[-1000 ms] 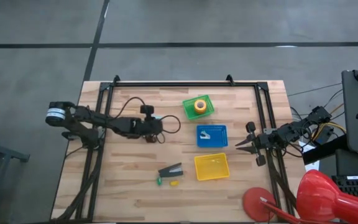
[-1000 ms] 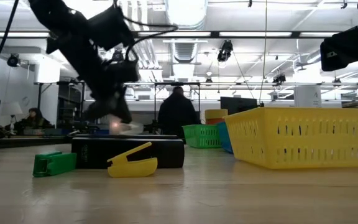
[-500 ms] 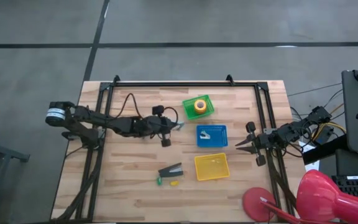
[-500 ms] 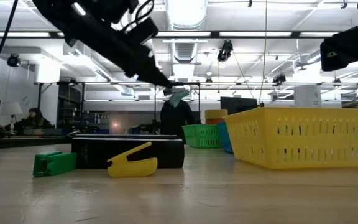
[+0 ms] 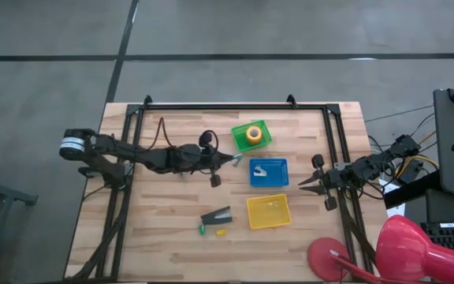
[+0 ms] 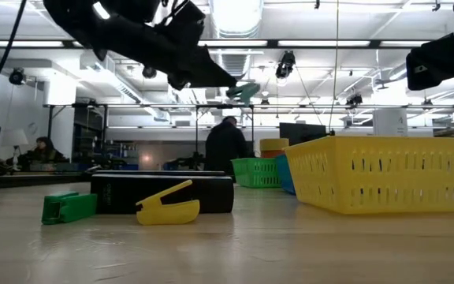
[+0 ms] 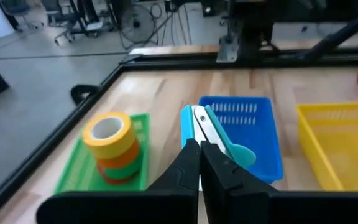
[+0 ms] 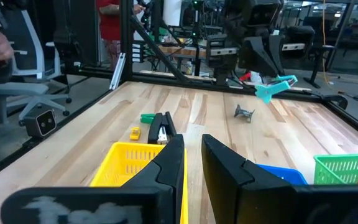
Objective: Pick and place Stapler, Stapler remover, tape
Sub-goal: Put the light blue staple remover into the blue bin
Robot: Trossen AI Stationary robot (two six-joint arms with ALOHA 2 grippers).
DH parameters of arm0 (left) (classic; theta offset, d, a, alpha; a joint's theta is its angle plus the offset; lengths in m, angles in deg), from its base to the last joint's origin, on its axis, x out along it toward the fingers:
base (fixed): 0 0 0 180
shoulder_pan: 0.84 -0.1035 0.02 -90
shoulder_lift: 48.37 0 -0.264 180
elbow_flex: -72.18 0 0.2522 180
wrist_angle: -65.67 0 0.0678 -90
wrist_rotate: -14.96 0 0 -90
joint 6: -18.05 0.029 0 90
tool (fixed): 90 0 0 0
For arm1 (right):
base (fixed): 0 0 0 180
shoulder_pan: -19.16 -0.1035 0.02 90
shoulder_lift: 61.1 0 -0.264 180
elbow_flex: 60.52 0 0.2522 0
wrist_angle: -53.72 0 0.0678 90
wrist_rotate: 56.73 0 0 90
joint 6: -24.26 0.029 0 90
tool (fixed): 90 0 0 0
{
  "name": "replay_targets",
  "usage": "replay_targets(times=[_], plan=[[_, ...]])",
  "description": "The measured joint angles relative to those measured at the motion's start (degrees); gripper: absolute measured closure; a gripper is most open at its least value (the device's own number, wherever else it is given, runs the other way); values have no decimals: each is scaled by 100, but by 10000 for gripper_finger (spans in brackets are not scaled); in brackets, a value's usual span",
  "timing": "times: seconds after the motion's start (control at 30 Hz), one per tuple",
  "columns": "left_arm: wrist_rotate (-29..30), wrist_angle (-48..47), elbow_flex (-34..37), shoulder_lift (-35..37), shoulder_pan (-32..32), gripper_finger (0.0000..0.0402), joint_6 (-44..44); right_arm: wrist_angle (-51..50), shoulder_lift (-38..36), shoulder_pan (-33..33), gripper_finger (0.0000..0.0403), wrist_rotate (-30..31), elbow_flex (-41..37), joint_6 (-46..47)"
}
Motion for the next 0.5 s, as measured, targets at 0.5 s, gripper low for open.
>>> replay_targets(times=[0.5], plan=[[-610,817,-960,-1558,36,396,-342,0,2,2,351,0,0,7]])
